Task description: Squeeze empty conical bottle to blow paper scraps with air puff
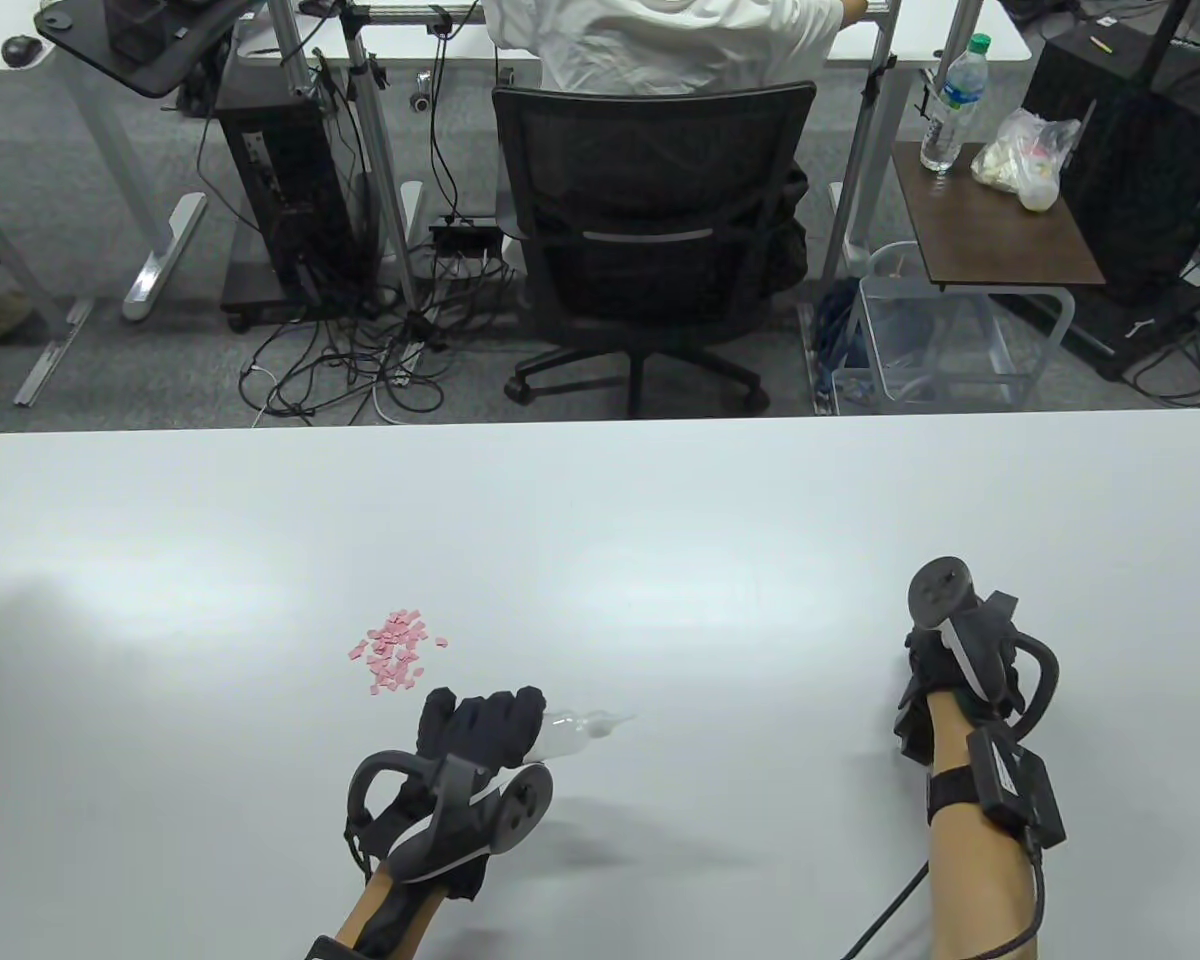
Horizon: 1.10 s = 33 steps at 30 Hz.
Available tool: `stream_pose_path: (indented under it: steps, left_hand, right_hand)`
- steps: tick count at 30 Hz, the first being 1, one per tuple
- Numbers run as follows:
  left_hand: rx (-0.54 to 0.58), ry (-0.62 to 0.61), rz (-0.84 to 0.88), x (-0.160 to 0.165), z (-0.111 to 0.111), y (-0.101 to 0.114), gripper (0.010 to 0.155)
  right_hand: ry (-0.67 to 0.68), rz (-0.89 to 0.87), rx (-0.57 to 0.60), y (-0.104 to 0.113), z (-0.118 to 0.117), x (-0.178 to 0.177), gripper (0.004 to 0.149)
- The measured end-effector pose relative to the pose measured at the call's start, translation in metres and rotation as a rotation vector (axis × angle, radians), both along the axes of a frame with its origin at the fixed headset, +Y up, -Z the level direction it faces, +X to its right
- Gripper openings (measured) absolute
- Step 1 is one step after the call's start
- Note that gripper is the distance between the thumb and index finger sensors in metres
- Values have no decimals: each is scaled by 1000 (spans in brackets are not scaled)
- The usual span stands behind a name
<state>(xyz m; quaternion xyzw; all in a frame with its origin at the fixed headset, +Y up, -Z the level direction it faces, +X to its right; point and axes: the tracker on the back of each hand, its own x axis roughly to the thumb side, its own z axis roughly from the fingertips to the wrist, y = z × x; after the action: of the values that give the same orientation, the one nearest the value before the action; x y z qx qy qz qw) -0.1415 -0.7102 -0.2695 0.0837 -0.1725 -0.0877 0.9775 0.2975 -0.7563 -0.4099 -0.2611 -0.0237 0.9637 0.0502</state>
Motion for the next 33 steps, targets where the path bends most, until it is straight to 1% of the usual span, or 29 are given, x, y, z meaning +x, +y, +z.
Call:
stream_pose_path:
  steps: [3,4,8,10,12,14,17,20,22,25,27,30,31,33]
  left_hand:
    - [-4,-2,0,0,0,0,76]
    - [-4,-2,-1,0,0,0,76]
    - [-5,0,-2,0,0,1,76]
    - [-9,3,-1,0,0,0,76]
    - [-11,5,0,-1,0,0,76]
    - [-16,9,-1,-1,0,0,76]
    - [-16,11,-1,-1,0,1,76]
    - [-16,13,-4,0,0,1,76]
    - [-14,14,-3,0,0,1,76]
    - [-16,22,2,-1,-1,1,76]
    - [-21,38,1,-3,-2,1,76]
    - [-31,59,0,-7,-5,0,76]
    - [-33,65,-6,-9,-5,0,75]
    - [-25,74,-16,-11,-6,1,75]
  right_hand:
    - [15,57,-63,-9,-4,-6,38]
    - [16,62,-46,-9,-4,-7,38]
    - [8,56,-92,-9,-6,-7,38]
    - [1,44,-74,-5,-3,-3,43]
    - [11,-30,-48,-1,0,0,48]
    - [18,-65,14,8,7,3,53]
    - [34,-84,51,19,16,5,56]
    - [78,-84,105,33,31,2,57]
    - [122,-92,179,42,44,-1,54]
    - [175,-145,257,58,67,-6,51]
    - [193,-167,298,63,81,-10,50]
    - [243,-153,343,64,106,-17,43]
    - [262,-121,349,62,114,-20,42]
    - [280,-1,333,60,124,-24,42]
